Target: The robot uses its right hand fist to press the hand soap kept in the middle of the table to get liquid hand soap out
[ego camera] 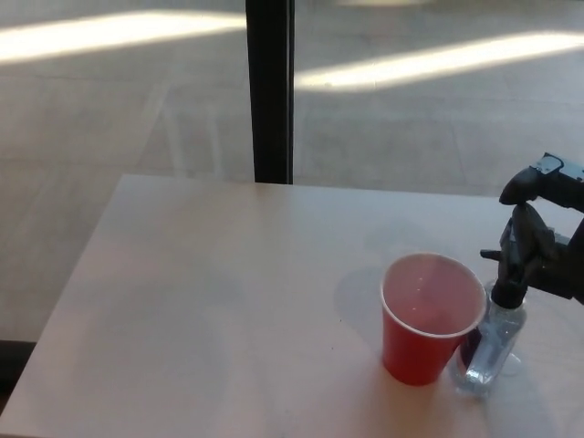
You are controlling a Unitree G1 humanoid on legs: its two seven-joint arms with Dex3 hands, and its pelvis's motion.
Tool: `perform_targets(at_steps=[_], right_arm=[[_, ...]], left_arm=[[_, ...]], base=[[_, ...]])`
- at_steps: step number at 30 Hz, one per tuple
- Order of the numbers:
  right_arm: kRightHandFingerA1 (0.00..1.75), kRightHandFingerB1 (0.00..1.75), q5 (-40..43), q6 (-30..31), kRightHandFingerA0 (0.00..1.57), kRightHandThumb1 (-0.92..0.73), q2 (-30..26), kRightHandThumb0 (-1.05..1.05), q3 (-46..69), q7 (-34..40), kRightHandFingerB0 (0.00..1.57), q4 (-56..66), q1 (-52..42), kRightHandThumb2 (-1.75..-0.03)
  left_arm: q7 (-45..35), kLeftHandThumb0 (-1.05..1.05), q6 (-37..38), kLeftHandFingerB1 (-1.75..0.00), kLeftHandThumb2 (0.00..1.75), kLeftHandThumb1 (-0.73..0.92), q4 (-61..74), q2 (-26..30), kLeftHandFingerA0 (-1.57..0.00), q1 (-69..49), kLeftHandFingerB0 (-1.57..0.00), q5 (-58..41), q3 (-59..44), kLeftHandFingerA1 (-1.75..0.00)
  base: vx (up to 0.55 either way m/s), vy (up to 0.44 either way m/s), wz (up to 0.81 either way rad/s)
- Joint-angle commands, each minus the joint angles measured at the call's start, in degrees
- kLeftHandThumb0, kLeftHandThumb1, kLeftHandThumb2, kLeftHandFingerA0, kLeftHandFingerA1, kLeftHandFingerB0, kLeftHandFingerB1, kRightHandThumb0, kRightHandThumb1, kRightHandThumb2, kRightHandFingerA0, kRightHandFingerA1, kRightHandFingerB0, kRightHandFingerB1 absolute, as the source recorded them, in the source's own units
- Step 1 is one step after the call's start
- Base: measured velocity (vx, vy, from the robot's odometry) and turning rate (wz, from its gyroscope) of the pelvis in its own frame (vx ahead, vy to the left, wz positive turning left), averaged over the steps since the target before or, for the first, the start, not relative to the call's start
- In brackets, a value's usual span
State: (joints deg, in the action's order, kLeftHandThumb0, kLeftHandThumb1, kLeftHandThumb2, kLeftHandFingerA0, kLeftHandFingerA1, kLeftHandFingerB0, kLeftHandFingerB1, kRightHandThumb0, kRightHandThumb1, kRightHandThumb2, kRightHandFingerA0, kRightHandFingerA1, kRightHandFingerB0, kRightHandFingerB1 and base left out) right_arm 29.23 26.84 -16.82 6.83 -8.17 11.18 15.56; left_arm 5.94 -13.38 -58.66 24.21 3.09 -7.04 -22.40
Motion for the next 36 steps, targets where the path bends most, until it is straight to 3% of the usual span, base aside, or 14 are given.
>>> perform_targets(at_steps=[1, 6, 8, 12, 14, 16, 18, 27, 30, 36], right_arm=[[1.75, 1.59, -3.24, 4.4, 0.97, -0.58, -0.89, -0.2, -3.3, -1.57, 0.73, -4.0, -5.82, -1.21], [1.75, 1.66, -3.42, 3.99, 0.96, -0.6, -1.64, -0.21, -3.77, -1.41, 0.66, -4.59, -6.54, -1.18], [1.75, 1.61, -3.26, 4.04, 0.93, -0.77, -1.72, -0.27, -3.39, -0.9, 0.68, -4.96, -6.67, -0.92], [1.75, 1.72, -3.53, 2.34, 0.98, -0.84, -2.17, -0.31, -3.47, -1.94, 0.6, -6.87, -6.57, -0.75], [1.75, 1.72, -4.01, 1.58, 0.98, -0.65, -2.49, -0.21, -3.94, -2.32, 0.62, -7.48, -6.82, -1.07], [1.75, 1.64, -4.47, 1.97, 0.93, -0.59, -2.56, -0.22, -4.49, -1.59, 0.65, -7.48, -7.1, -1.16], [1.75, 1.75, -3.88, 2.36, 0.97, -0.51, -1.95, -0.19, -4.65, -1.23, 0.63, -7.77, -7.53, -1.3], [1.75, 1.64, -3.12, 2.54, 0.95, -0.57, 0.03, -0.21, -5.06, -0.33, 0.64, -9.68, -9.12, -1.22], [1.75, 1.62, -3.82, 2.07, 0.98, -0.55, 0.13, -0.2, -5.79, -0.24, 0.66, -9.77, -9.76, -1.3], [1.75, 1.67, -4.52, 1.18, 0.97, -0.6, -0.48, -0.21, -6.37, -0.55, 0.64, -10.84, -11.1, -1.24]], left_arm=[[0.29, -0.46, -0.81, -0.79, 1.31, 0.88, 0.58, 1.19, -0.47, -0.22, -0.28, 0.0, 0.12, -0.94], [0.64, -0.46, -1.03, -0.82, 1.29, 0.9, 0.76, 1.09, -0.49, -0.03, -0.27, -0.37, -0.3, -0.98], [0.53, -0.48, -1.07, -0.77, 1.31, 0.9, 0.57, 1.23, -0.46, 0.27, -0.24, -0.18, -0.1, -0.93], [0.77, -0.47, -0.9, -0.77, 1.29, 0.91, -1.44, 1.45, -0.45, 1.58, -0.23, -0.6, -0.68, -0.94], [0.77, -0.48, -0.43, -0.75, 1.29, 0.9, -2.46, 1.66, -0.45, 2.05, -0.22, -0.38, -0.56, -0.93], [0.87, -0.48, -0.94, -0.75, 1.31, 0.89, -1.28, 1.59, -0.45, 1.74, -0.22, -0.1, -0.22, -0.92], [0.91, -0.47, -0.35, -0.77, 1.3, 0.91, -0.64, 1.36, -0.47, 1.32, -0.23, -0.15, -0.27, -0.95], [1.11, -0.47, -0.41, -0.76, 1.31, 0.92, -0.99, 1.6, -0.48, 1.52, -0.22, 0.09, -0.08, -0.94], [0.8, -0.48, 0.27, -0.76, 1.31, 0.91, -2.22, 1.78, -0.47, 1.96, -0.23, -0.22, -0.42, -0.94], [1.94, -0.49, -1.08, -0.77, 1.28, 0.92, -1.39, 1.64, -0.53, 2.14, -0.24, 0.05, -0.26, -1.0]], base=[[0.0, 0.0, 0.0], [0.0, 0.0, 0.0], [0.0, 0.0, 0.0], [0.0, 0.0, 0.0], [0.0, 0.0, 0.0], [0.0, 0.0, 0.0], [0.0, 0.0, 0.0], [0.0, 0.0, 0.0], [0.0, 0.0, 0.0], [0.0, 0.0, 0.0]])
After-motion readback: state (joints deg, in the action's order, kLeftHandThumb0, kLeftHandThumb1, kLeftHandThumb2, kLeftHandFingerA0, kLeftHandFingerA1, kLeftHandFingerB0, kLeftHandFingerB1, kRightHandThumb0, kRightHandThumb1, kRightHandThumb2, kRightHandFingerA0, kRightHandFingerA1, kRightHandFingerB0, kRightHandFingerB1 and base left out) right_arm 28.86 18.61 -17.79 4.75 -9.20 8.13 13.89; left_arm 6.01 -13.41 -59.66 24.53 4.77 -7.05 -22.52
